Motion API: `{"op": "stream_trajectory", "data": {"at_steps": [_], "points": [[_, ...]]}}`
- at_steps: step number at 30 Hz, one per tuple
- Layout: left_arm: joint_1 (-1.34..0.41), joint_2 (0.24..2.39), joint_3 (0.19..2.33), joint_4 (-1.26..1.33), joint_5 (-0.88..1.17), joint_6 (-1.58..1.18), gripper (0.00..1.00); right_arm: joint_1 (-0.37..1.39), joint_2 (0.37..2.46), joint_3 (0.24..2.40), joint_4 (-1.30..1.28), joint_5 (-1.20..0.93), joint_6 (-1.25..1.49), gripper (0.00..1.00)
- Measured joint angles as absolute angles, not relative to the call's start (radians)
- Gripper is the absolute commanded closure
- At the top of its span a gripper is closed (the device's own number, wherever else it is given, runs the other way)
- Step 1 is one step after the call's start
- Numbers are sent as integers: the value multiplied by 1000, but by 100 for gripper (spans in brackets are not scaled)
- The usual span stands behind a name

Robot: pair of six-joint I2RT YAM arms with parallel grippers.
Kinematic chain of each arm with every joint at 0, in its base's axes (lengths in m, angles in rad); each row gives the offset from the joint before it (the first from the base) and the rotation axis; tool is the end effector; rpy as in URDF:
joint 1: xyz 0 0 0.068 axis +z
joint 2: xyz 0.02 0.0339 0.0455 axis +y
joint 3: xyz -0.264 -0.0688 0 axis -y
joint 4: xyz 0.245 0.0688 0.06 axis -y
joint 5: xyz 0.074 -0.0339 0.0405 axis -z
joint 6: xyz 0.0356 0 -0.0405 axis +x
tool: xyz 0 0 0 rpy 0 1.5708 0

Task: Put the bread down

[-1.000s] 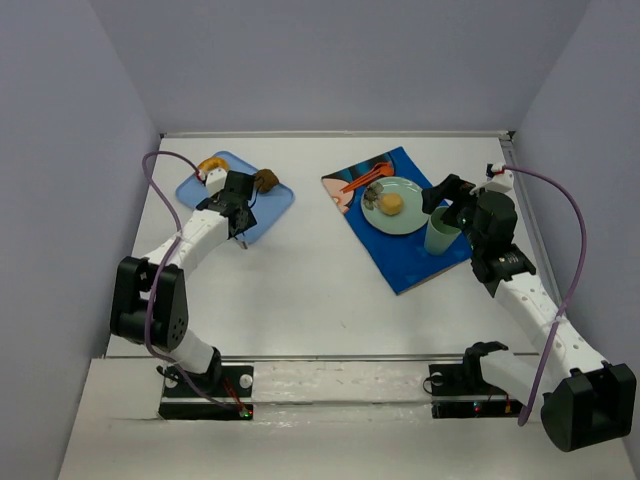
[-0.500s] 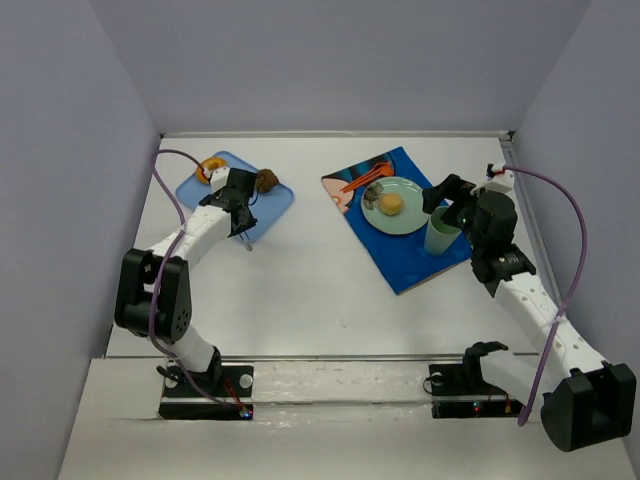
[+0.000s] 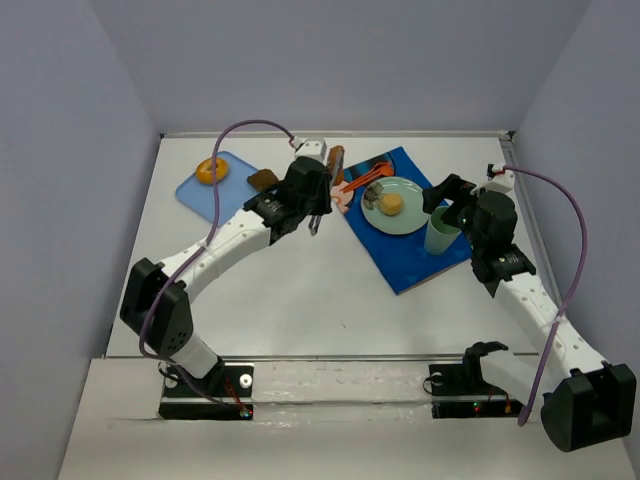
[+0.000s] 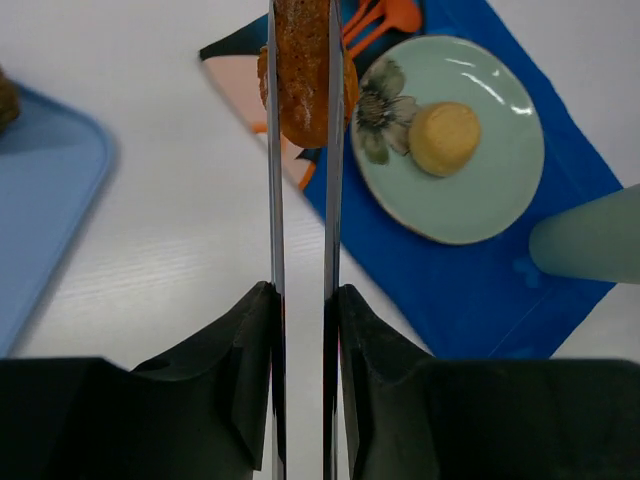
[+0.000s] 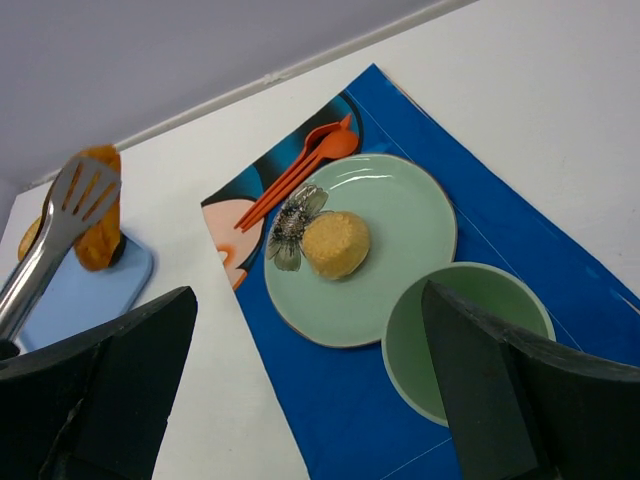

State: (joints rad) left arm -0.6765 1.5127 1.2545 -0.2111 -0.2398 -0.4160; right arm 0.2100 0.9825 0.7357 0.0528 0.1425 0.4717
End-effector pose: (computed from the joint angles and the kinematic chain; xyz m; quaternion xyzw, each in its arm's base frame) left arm 0.2811 -0.2149 0.3234 0.0478 0.8470 -0.1828 0.4969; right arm 0.2289 0.0436 0.3104 0.1453 0.7578 0.1600 0.6156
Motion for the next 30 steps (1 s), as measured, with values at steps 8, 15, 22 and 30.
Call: {"op": "stream_trajectory", "data": {"at_steps": [8,15,22,30], "points": [[-774,1897,1658,-151,-160,-297,67,210,960,736,53,147,472,1],[-857,2178,1945,-229,-118,-228,61,210,942,736,52,164,471,0],[-896,2219,1988,-300,-114,-212,54,210,940,736,52,178,472,0],[-923,2217,1954,-330,-151,-226,46,210,940,736,52,180,472,0]]}}
